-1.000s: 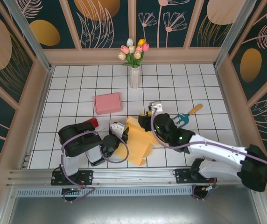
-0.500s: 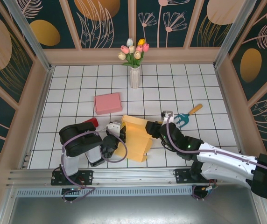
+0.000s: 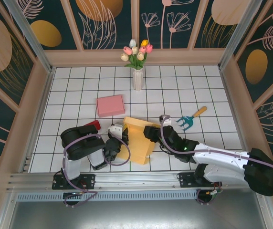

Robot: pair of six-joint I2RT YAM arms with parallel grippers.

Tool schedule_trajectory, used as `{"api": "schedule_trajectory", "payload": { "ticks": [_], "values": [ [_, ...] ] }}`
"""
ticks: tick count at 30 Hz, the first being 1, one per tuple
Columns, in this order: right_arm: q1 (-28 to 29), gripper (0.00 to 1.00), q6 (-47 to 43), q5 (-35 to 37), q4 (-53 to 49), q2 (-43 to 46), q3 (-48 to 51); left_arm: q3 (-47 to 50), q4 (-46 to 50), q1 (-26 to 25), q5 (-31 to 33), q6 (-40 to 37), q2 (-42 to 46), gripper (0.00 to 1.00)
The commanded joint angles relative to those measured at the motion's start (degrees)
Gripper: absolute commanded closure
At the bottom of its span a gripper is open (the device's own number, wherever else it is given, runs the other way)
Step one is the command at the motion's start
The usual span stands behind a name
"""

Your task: Fold the paper box

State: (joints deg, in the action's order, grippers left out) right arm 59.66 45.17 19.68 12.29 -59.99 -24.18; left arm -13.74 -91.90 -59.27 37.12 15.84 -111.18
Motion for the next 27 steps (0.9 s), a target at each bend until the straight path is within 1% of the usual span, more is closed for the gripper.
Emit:
{"api": "schedule_trajectory", "payload": {
  "ticks": [1, 4, 9, 10, 13, 17, 22, 27],
  "values": [
    [-0.6, 0.50, -1.4, -4.9, 8.4, -0.8, 0.2, -0.3, -5.3, -0.6, 1.3, 0.7, -1.0, 1.00],
    [-0.8, 0.56, -2.1, -6.3, 10.3, -1.4, 0.4, -0.7, -5.6, -0.9, 1.4, 0.2, -1.6, 1.00],
    [-0.9, 0.70, -1.1, -4.1, 10.3, -1.5, 1.5, -1.1, -5.8, -1.5, 2.0, 0.1, -2.5, 1.00],
    [-0.9, 0.70, -0.8, -3.6, 9.9, -1.5, 1.6, -1.1, -5.9, -1.6, 2.1, 0.1, -2.6, 1.00],
    [-0.9, 0.70, -0.2, -2.4, 8.4, -1.5, 1.9, -1.1, -6.1, -1.7, 2.5, 0.4, -2.7, 1.00],
    [-0.9, 0.56, 0.0, -1.3, 5.6, 0.0, 2.4, -1.4, -4.8, -1.7, 4.1, 0.9, -2.2, 1.00],
    [-0.8, 0.55, -1.8, -0.8, 4.1, 3.7, 6.2, -1.5, -3.8, -1.7, 5.1, 1.7, -1.8, 1.00],
    [-0.8, 0.54, -0.5, 1.6, 1.8, 4.5, 11.1, -1.6, -3.2, -1.7, 5.0, 2.0, -1.5, 1.00]
  ]
}}
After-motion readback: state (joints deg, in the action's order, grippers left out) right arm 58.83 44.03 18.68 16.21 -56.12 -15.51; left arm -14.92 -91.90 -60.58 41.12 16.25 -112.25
